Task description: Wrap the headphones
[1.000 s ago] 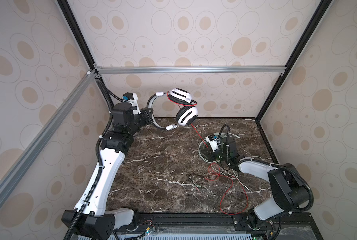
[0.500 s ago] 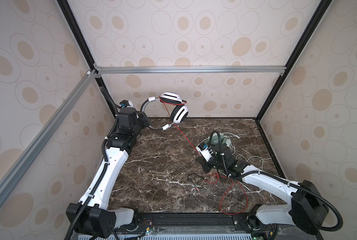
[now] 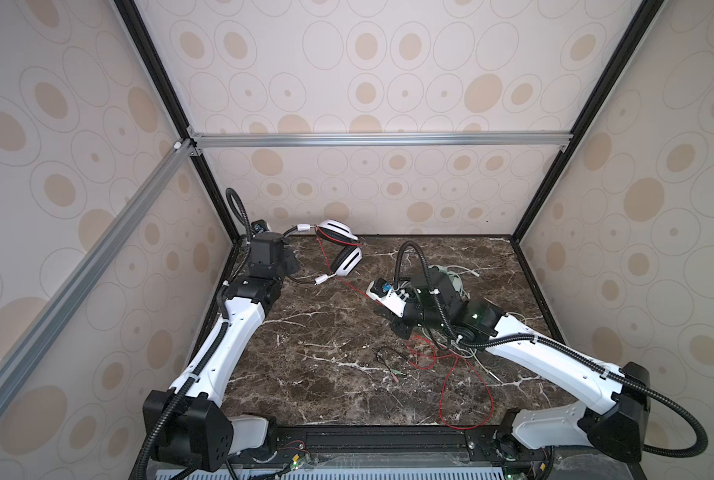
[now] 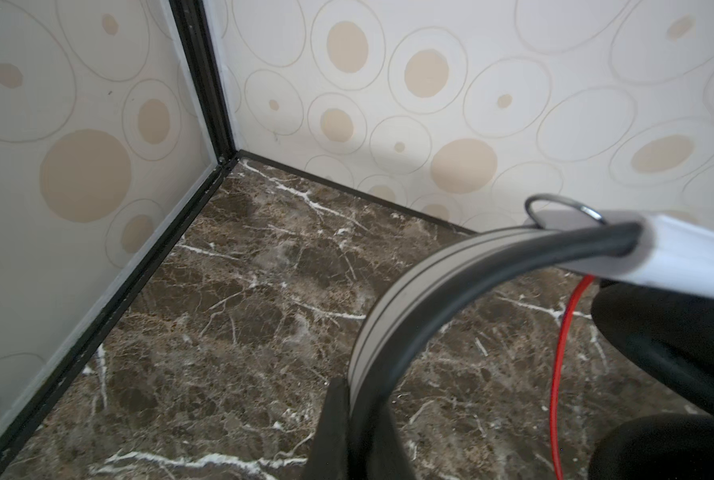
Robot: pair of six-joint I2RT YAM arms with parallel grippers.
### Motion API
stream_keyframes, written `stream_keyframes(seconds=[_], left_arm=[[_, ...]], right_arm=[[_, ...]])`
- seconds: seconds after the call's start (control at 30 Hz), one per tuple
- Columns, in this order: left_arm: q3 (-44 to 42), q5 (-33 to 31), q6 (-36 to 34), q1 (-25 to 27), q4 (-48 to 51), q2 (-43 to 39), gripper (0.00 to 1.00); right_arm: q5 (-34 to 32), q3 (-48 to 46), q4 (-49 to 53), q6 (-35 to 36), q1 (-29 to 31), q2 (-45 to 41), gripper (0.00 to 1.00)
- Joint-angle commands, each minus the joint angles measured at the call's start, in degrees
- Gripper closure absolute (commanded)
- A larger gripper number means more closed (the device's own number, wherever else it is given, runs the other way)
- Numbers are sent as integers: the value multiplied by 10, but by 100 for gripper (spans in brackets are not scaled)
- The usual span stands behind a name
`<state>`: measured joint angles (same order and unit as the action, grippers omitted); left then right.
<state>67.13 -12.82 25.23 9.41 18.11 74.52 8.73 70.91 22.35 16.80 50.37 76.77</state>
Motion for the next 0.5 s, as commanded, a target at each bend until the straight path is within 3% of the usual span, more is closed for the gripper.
stream_keyframes(seconds=[0.0, 0.33, 0.47], left_arm=[[-4, -5, -34, 3, -59, -6, 100], [-67, -11, -190, 62, -1, -37, 100], [-110, 35, -216, 67, 15, -93, 100]], right_arm=[[-4, 38, 51, 37, 14, 22, 100], [-71, 168, 139, 71, 19, 86, 100], [-91, 197, 152, 83, 16, 110, 100]])
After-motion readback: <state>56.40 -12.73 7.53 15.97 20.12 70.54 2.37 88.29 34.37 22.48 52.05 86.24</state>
